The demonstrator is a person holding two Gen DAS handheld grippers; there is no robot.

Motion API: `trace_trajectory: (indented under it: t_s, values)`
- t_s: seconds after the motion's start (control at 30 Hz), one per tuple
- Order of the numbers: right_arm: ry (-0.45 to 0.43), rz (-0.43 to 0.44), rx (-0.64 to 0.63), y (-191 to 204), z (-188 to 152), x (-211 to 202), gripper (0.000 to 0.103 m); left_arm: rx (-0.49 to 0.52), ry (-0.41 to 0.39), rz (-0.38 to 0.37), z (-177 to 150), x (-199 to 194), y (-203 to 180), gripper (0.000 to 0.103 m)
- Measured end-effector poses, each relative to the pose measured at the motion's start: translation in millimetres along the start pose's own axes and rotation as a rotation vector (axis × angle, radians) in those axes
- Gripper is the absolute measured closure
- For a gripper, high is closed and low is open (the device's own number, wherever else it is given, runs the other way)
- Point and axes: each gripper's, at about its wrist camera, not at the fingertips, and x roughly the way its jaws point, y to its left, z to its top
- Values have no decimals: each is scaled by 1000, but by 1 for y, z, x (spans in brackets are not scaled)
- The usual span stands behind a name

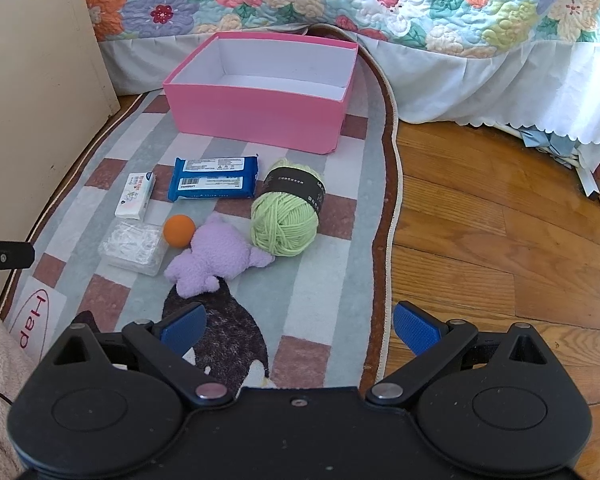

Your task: Organize objects

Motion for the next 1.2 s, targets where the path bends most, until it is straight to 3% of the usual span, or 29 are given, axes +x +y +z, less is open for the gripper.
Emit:
trace_trajectory:
  t_s: [1.2]
  values:
    - [-3,1,-17,2,-2,-1,1,-10,-23,-9,0,-12,2,0]
